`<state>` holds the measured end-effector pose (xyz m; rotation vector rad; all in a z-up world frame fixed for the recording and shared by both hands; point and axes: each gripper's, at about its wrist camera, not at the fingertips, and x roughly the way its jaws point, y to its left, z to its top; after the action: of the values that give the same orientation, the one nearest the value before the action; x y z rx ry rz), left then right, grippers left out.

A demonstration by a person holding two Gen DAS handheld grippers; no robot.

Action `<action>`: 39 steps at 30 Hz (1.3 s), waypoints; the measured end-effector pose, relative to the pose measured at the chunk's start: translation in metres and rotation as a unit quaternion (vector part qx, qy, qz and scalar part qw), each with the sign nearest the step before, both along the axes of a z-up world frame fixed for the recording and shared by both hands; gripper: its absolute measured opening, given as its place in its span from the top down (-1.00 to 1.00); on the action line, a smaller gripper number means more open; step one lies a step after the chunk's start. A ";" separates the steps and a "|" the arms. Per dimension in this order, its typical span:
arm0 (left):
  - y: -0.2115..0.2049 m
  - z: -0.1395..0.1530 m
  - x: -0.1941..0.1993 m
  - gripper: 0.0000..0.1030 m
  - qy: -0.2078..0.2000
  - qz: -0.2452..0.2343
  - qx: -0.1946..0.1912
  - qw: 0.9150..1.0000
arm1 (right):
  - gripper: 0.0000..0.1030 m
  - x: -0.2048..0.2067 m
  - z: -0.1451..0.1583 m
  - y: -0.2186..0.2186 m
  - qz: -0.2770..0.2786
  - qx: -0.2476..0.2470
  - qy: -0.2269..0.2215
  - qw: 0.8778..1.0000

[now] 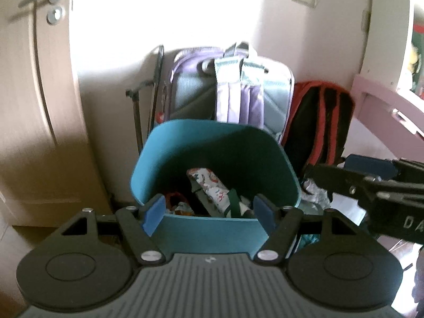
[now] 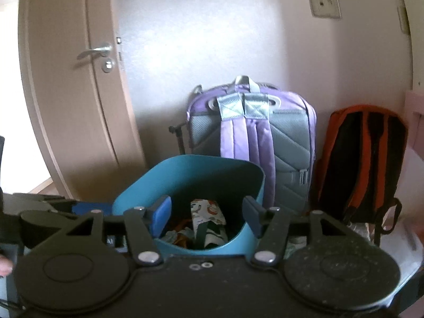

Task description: Collect trash

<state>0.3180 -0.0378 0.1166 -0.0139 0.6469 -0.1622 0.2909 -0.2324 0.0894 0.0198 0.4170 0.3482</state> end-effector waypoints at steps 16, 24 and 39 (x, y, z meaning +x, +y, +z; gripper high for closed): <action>0.016 0.025 -0.098 -0.93 -0.080 0.000 -0.008 0.997 | -0.24 -0.096 0.003 0.007 0.014 -0.028 -0.078 0.996; 0.025 0.032 -0.128 -0.93 -0.100 -0.003 -0.029 0.995 | -0.25 -0.126 0.003 0.008 0.009 -0.038 -0.094 0.995; 0.016 0.040 -0.156 -0.98 -0.117 -0.006 -0.023 0.993 | -0.27 -0.146 0.003 0.006 0.004 -0.027 -0.091 0.995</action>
<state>0.1619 -0.0216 0.1570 -0.0347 0.4085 -0.1869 0.1446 -0.2268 0.0925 -0.0659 0.2458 0.3434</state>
